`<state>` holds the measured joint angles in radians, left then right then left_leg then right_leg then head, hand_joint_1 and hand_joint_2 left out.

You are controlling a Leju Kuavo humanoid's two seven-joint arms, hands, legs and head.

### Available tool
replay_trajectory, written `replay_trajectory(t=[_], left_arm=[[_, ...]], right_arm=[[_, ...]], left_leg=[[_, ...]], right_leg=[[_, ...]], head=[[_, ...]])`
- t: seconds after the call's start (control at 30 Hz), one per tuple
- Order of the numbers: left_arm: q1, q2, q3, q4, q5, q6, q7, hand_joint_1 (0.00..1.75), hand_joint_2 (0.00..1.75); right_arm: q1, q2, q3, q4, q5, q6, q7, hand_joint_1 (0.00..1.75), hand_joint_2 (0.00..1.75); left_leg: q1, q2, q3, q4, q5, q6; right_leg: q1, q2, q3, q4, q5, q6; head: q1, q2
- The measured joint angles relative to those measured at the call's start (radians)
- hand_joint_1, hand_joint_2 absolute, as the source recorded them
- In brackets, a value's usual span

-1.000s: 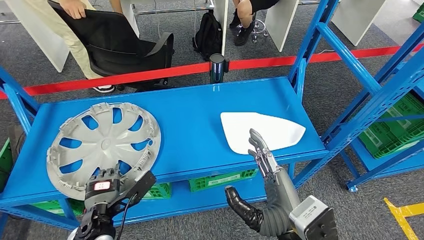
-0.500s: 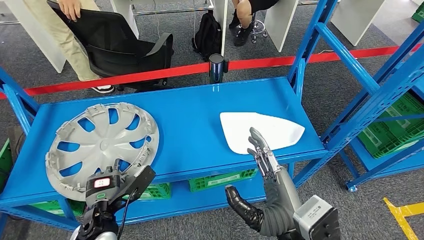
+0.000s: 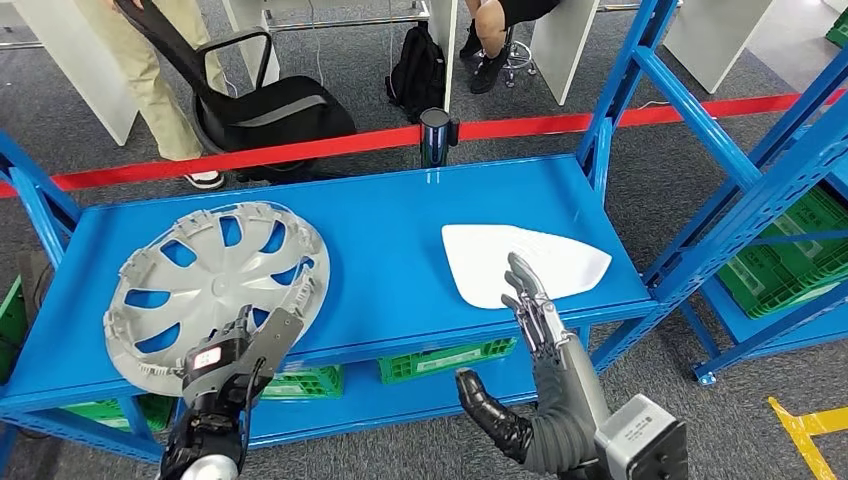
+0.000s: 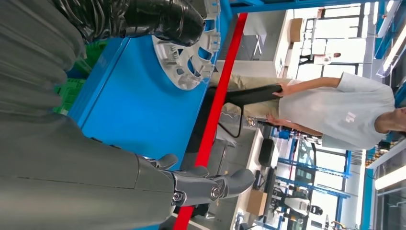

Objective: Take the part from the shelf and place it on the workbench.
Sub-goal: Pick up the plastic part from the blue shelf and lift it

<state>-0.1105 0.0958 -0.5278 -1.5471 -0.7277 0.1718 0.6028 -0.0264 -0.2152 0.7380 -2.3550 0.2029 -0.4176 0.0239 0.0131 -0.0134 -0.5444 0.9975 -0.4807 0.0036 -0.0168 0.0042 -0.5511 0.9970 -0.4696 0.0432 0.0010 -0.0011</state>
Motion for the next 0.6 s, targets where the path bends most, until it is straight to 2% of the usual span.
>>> replay_trajectory(t=[0.2,0.4,0.6], left_arm=[[0.005,0.006,-0.028,-0.058,0.057,0.011,-0.015,1.75,1.75],[0.029,0.015,-0.055,-0.153,0.163,0.070,-0.070,1.75,1.75],[0.049,0.026,-0.065,-0.218,0.194,0.094,-0.089,1.75,1.75]], right_arm=[[0.010,0.000,0.000,-0.001,0.012,-0.018,0.001,0.00,1.75],[0.031,-0.006,0.000,-0.001,0.017,-0.049,0.002,0.00,1.75],[0.044,-0.015,0.000,-0.001,0.017,-0.061,0.002,0.00,1.75]], left_leg=[[0.000,0.000,0.000,0.000,0.000,0.000],[0.000,0.000,-0.001,0.000,0.000,0.000],[0.000,0.000,-0.001,0.000,0.000,0.000]], right_leg=[[0.000,0.000,0.000,0.000,0.000,0.000],[0.000,0.000,0.000,0.000,0.000,0.000],[0.000,0.000,-0.001,0.000,0.000,0.000]], head=[[0.000,0.000],[0.000,0.000],[0.000,0.000]])
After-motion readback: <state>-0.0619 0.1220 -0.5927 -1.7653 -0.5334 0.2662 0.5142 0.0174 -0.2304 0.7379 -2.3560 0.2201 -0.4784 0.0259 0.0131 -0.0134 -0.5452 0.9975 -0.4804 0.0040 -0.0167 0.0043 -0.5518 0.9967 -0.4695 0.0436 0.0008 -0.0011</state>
